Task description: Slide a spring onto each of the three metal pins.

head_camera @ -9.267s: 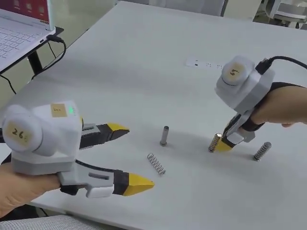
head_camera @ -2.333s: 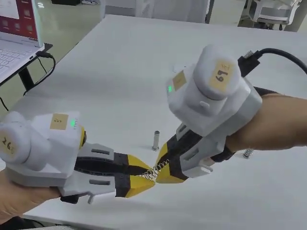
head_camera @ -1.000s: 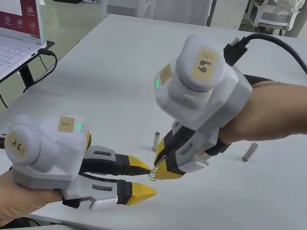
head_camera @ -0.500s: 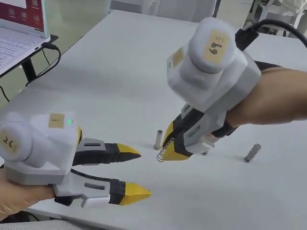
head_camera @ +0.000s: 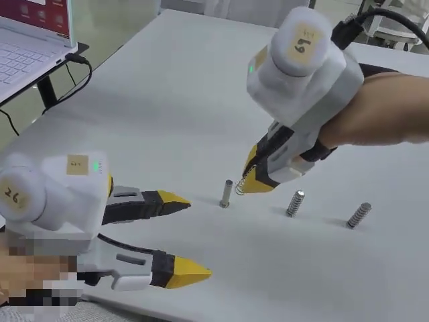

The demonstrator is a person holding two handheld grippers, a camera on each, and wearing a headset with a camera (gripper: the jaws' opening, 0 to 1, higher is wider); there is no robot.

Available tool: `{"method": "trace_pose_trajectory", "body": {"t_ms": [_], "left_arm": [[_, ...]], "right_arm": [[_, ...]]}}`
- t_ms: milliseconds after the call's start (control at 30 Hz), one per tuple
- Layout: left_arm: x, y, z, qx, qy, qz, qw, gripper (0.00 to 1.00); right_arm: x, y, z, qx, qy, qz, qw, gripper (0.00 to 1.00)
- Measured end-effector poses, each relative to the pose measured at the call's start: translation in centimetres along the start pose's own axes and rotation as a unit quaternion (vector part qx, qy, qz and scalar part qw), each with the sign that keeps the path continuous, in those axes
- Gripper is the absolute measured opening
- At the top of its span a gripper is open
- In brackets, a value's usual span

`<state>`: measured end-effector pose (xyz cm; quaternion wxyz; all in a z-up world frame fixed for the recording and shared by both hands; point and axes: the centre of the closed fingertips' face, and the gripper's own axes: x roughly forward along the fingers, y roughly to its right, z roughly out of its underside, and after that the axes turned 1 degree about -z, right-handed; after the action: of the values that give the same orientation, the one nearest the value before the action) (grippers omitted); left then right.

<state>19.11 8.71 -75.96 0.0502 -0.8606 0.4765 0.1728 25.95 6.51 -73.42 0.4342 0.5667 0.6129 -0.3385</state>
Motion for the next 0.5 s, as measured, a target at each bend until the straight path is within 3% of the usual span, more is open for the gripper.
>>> {"method": "trace_pose_trajectory", "body": {"t_ms": [233, 500], "left_arm": [[0.1, -0.2, 0.0, -0.003, 0.002, -0.005, 1.0, 0.6], [0.4, -0.1, 0.1, -0.004, 0.002, -0.006, 1.0, 0.64]], "right_arm": [[0.4, 1.8, -0.2, 0.001, -0.006, 0.002, 1.0, 0.08], [2.2, 3.7, 0.2, -0.006, -0.03, 0.002, 0.9995, 0.08]]}}
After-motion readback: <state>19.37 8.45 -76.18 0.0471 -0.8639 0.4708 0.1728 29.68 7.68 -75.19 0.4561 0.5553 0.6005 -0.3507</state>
